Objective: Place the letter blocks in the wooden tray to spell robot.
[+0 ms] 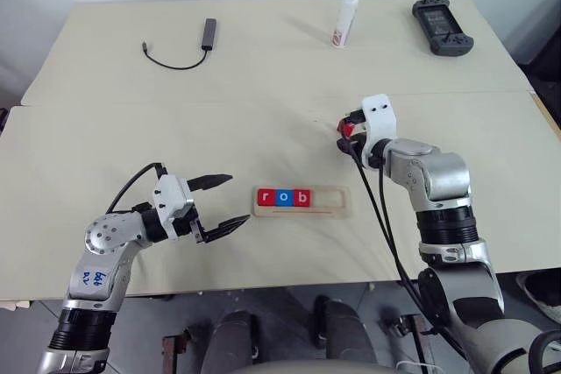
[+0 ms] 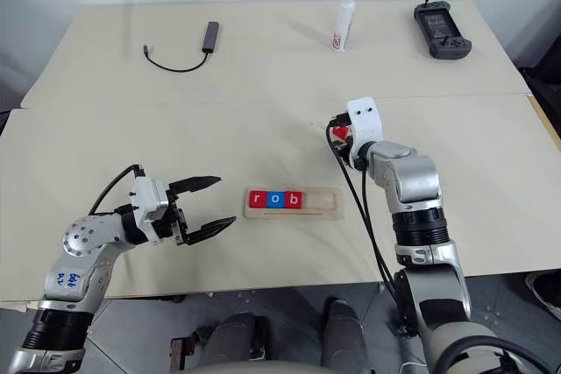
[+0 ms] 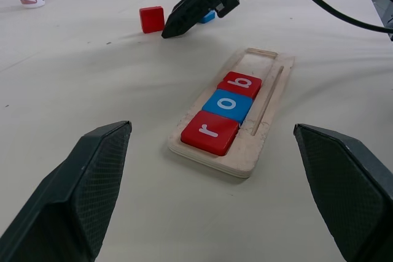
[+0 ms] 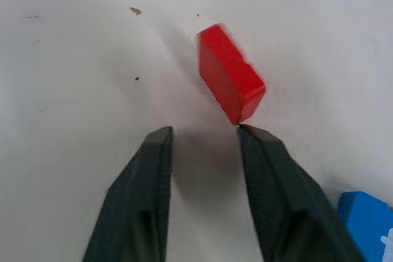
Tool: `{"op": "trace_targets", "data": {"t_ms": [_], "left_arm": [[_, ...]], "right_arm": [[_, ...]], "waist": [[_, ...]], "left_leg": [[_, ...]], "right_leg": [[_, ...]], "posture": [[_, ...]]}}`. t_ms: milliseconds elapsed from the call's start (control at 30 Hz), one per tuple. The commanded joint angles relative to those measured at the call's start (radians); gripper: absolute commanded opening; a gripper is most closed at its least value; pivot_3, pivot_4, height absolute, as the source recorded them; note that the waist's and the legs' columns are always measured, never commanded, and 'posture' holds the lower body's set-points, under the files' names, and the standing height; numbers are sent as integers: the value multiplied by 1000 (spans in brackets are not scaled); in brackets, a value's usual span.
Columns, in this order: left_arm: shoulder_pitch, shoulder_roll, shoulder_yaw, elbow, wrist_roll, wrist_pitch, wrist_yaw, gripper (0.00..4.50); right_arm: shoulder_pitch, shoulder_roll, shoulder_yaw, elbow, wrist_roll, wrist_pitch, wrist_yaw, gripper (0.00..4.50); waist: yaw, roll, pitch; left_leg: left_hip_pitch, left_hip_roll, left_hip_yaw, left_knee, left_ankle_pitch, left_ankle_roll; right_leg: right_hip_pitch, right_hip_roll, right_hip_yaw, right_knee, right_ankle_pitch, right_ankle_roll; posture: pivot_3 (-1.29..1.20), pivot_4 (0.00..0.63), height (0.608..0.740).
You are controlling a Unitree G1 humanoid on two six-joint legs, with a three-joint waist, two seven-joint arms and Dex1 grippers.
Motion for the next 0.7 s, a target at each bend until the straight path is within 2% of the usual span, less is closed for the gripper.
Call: {"op": "trace_targets", "data": {"t_ms": [33,200,300,400,433,700], "left_arm": [[8,2,11,-40,-5,-4,4,4500],[16,8,20,-41,-4,-5,5,4500],[19,8,22,-43,-4,-4,7,4500],[20,8,23,-45,-5,-3,9,4500],[20,9,23,-46,-5,-2,9,4500],[7,3,16,-47,-3,4,17,4500]], "right_arm": [[8,-55,-7,-90,12,-8,46,1849],[34,-150,14,-188,39,35,133,1849],[21,-168,1,-176,38,-9,151,1292],[-19,-164,-4,-72,3,-107,133,269],[-34,-161,-1,-35,-7,-136,130,67],[-132,-92,68,248,-81,-405,147,67]], "waist": [[1,0,0],[0,0,0],[-1,0,0],[-1,0,0],[-1,0,0],[-4,0,0]], "left_leg": [[0,0,0,0,0,0],[0,0,0,0,0,0],[0,0,0,0,0,0],[0,0,1,0,0,0],[0,0,1,0,0,0],[0,0,1,0,0,0]], "right_leg": [[0,0,0,0,0,0],[0,0,0,0,0,0],[0,0,0,0,0,0],[0,0,0,0,0,0],[0,0,1,0,0,0],[0,0,0,0,0,0]], "posture": [[0,150,740],[0,150,740],[0,150,740],[0,150,740],[0,150,740],[0,150,740]]}}
